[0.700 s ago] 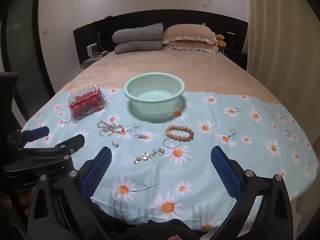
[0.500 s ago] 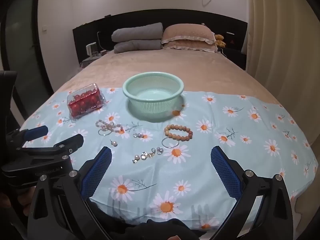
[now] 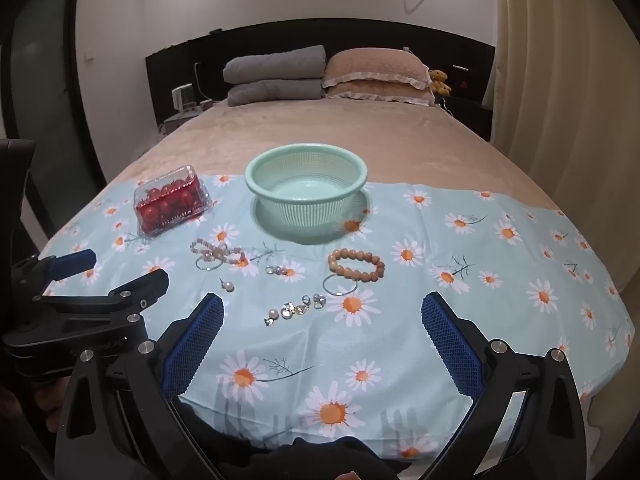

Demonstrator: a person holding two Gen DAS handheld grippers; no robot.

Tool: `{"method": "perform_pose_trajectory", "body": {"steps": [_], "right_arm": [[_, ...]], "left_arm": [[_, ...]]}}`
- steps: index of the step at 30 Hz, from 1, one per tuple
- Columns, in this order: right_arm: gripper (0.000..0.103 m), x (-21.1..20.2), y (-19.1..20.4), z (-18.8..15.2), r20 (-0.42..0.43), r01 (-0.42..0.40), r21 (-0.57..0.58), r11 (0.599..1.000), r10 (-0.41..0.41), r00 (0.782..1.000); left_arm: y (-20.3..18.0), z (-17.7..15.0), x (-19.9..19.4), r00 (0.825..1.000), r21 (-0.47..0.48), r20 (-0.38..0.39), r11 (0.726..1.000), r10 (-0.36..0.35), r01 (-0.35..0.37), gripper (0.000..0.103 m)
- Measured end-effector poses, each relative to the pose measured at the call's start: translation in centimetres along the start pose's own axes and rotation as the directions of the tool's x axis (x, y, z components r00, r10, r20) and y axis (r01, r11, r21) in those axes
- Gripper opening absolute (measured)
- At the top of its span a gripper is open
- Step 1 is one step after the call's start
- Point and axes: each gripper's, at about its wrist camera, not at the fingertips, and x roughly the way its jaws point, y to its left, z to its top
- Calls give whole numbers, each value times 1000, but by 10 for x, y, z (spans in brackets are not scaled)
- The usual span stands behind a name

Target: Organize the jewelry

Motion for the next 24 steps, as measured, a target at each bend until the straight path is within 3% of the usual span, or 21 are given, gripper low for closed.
{"method": "perform_pose_trajectory", "body": {"steps": [24], "right_arm": [[96, 0, -1, -1, -4, 9, 0, 1000, -9, 1000]], "left_arm": [[0, 0, 1, 1000, 0, -6, 1000, 2, -2, 97]]}}
